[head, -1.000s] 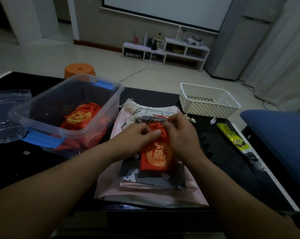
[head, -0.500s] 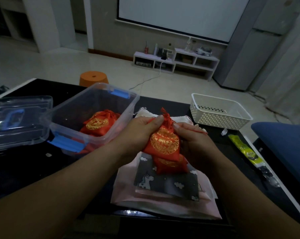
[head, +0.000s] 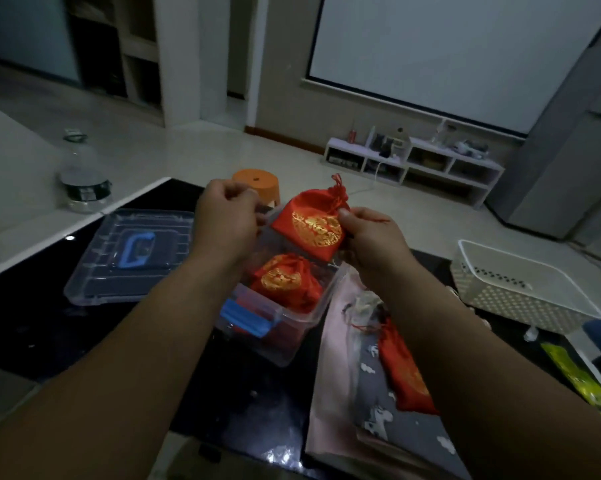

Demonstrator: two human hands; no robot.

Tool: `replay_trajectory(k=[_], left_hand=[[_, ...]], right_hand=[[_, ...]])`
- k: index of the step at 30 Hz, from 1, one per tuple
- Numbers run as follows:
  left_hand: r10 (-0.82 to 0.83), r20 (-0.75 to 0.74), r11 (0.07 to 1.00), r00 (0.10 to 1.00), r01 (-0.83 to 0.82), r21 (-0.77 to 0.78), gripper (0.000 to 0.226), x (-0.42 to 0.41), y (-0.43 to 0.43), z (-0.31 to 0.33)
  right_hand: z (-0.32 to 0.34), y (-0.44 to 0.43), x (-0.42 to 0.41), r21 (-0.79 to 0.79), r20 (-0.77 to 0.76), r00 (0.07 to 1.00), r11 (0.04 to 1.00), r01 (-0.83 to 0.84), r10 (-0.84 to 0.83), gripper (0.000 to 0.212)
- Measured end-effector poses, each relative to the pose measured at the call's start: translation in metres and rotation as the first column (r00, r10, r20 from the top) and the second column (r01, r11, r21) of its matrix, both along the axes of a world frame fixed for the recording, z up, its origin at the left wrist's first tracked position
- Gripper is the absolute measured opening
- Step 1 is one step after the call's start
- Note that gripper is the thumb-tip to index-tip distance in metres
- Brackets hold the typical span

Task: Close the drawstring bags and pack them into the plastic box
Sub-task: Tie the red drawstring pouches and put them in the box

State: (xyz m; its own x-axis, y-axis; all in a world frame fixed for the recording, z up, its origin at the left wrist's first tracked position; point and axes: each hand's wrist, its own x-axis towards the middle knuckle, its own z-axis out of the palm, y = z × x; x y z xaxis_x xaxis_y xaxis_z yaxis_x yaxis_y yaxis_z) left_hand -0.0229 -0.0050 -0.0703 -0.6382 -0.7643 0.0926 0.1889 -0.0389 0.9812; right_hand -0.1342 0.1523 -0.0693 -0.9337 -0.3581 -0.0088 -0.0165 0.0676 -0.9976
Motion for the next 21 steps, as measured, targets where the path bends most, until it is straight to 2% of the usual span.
replay_trajectory(k=[3, 4, 6, 7, 8, 10, 14, 16, 21], left_hand=[[-0.002, 0.013, 1.0, 1.0, 0.002, 0.014, 0.007, -0.003, -0.01, -0.004], [-0.017, 0.019, 1.0, 1.0, 0.016, 0.015, 0.007, -0.004, -0.009, -0.006], [-0.032, 0.043, 0.999, 0.999, 0.032, -0.014, 0.006, -0.008, -0.009, -0.008], [-0.034, 0.054, 0.999, 0.998, 0.036, -0.028, 0.006, -0.01, -0.008, -0.009], [-0.038, 0.061, 0.998, 0.997, 0.041, -0.038, 0.006, -0.012, -0.005, -0.009], [-0.055, 0.064, 0.997, 0.996, 0.058, -0.057, 0.007, -0.013, 0.001, -0.006], [-0.083, 0.04, 0.989, 0.996, 0.087, -0.12, 0.01, -0.012, 0.021, 0.001], [-0.148, 0.05, 0.973, 0.988, 0.154, -0.169, 0.009, -0.012, 0.042, 0.004], [-0.295, 0.08, 0.891, 0.952, 0.304, -0.338, 0.009, -0.011, 0.094, 0.002]], right_hand=[[-0.006, -0.023, -0.007, 0.089, 0.033, 0.999, 0.996, 0.02, -0.023, 0.016], [-0.009, -0.025, -0.013, 0.194, -0.023, 0.999, 0.98, 0.038, -0.034, 0.018], [-0.007, -0.023, -0.021, 0.456, -0.246, 0.967, 0.872, 0.177, -0.067, 0.023], [-0.004, -0.018, -0.022, 0.496, -0.338, 0.935, 0.823, 0.277, -0.111, 0.03], [-0.003, -0.011, -0.024, 0.493, -0.374, 0.917, 0.808, 0.323, -0.139, 0.038], [-0.006, 0.005, -0.022, 0.459, -0.382, 0.91, 0.822, 0.338, -0.162, 0.042], [-0.018, 0.043, -0.013, 0.454, -0.428, 0.893, 0.822, 0.344, -0.137, 0.035], [-0.023, 0.069, -0.007, 0.432, -0.431, 0.888, 0.828, 0.358, -0.159, 0.032], [-0.04, 0.12, 0.005, 0.43, -0.378, 0.912, 0.842, 0.326, -0.16, 0.026]])
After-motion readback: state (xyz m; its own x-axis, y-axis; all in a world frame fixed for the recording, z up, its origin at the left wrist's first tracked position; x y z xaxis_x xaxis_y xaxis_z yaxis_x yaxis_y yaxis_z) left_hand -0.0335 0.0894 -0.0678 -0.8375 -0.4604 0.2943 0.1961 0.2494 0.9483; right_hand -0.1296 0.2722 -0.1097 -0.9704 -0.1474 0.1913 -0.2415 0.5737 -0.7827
